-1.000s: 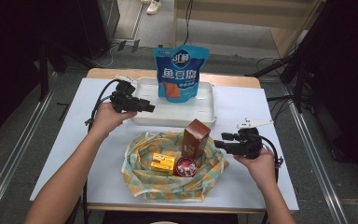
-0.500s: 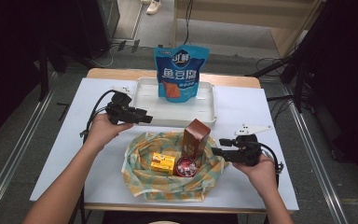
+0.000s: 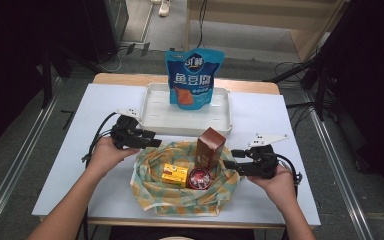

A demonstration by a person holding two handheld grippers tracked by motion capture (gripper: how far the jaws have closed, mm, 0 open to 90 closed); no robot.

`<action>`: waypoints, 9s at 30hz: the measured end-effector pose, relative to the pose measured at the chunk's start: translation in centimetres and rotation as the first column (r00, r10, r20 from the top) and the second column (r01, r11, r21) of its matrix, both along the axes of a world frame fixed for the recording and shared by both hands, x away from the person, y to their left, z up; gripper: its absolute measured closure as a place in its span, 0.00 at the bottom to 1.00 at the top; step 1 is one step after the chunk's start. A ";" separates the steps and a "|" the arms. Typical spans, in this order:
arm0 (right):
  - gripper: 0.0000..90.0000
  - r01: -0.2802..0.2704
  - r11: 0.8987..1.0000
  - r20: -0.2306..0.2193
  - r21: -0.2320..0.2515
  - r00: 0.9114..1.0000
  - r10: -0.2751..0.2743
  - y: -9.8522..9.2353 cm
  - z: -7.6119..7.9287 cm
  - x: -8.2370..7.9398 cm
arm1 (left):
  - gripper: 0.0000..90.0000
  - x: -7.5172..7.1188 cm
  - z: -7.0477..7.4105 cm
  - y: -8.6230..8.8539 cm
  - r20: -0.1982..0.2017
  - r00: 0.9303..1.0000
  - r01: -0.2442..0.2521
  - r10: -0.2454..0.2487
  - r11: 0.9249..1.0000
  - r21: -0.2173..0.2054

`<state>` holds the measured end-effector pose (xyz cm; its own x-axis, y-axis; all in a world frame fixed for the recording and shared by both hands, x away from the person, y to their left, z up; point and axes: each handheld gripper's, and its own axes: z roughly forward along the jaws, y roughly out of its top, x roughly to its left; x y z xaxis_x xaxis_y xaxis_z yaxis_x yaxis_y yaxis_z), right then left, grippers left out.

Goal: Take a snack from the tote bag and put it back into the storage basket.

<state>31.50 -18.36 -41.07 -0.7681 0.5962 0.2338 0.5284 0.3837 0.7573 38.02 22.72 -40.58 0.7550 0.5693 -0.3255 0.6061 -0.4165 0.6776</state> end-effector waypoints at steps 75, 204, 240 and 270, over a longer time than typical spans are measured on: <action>0.36 -0.022 0.999 0.085 -0.024 0.996 0.024 7.4 4.0 0.8 | 0.48 -0.6 0.8 2.2 0.000 1.000 -0.024 0.024 0.998 -0.052; 0.48 0.039 0.999 0.063 -0.033 0.997 -0.037 15.4 8.0 19.0 | 0.47 -1.1 0.1 3.1 -0.021 1.000 0.007 -0.008 0.997 -0.075; 0.48 -0.007 0.999 0.056 -0.039 0.998 0.009 15.8 5.0 18.2 | 0.47 -1.2 0.1 3.0 -0.011 1.000 0.011 -0.012 0.998 -0.059; 0.48 -0.036 0.999 0.062 -0.008 0.997 0.037 11.5 4.3 16.8 | 0.47 -1.3 0.0 2.9 -0.013 1.000 0.021 -0.022 0.998 -0.056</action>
<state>48.29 -6.91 -36.77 -0.8024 0.5687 0.1808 0.4658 0.4074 0.7855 36.76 25.62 -40.54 0.7620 0.5336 -0.3669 0.6070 -0.3913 0.6917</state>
